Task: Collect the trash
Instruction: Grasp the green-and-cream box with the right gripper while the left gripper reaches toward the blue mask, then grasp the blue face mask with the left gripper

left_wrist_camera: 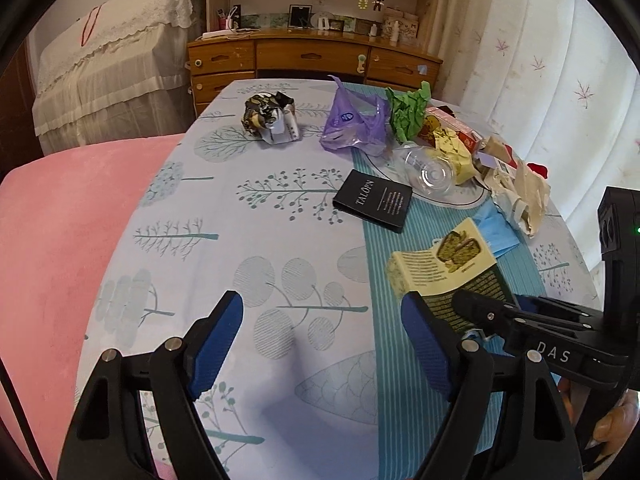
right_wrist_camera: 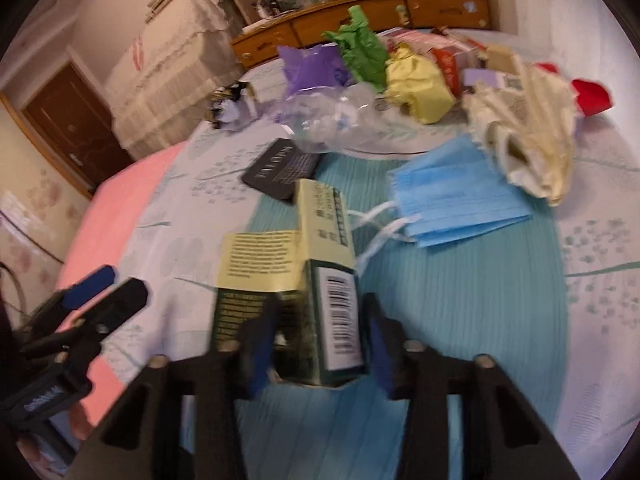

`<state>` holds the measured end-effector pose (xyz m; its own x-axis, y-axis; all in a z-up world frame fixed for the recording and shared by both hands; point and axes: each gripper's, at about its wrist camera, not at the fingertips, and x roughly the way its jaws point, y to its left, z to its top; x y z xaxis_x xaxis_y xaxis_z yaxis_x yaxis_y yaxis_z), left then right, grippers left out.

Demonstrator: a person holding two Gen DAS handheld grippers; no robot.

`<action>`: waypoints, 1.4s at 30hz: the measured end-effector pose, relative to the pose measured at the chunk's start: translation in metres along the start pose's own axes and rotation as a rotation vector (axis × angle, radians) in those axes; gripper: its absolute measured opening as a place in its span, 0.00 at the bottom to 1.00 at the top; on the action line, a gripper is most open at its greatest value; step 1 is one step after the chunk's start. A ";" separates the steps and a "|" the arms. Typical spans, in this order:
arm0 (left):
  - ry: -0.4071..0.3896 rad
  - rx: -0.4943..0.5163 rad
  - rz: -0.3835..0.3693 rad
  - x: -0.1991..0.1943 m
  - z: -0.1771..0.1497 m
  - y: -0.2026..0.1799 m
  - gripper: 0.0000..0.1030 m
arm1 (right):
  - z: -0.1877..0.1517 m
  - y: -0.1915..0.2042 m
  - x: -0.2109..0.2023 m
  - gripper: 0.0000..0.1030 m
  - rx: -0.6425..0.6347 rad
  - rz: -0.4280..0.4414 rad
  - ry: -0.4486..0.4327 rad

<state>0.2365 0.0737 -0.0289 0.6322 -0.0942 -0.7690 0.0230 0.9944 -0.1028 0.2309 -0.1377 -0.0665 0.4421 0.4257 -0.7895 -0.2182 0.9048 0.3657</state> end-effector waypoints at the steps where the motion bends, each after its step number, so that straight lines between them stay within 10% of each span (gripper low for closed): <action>1: 0.020 0.001 -0.010 0.002 0.000 -0.001 0.78 | 0.000 -0.001 -0.001 0.29 0.004 0.018 0.000; 5: 0.115 -0.002 -0.044 0.014 0.004 -0.006 0.78 | -0.006 -0.003 -0.014 0.25 0.006 0.025 -0.011; 23: 0.056 0.382 -0.131 0.045 0.043 -0.145 0.78 | -0.044 -0.106 -0.135 0.25 0.210 -0.144 -0.285; 36: 0.185 0.541 -0.159 0.123 0.061 -0.199 0.77 | -0.018 -0.165 -0.114 0.25 0.325 -0.210 -0.315; 42: 0.230 0.494 -0.217 0.130 0.064 -0.198 0.48 | -0.021 -0.169 -0.110 0.25 0.336 -0.203 -0.306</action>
<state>0.3632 -0.1322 -0.0683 0.3899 -0.2510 -0.8860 0.5262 0.8503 -0.0093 0.2011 -0.3378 -0.0516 0.6924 0.1790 -0.6990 0.1690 0.9016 0.3982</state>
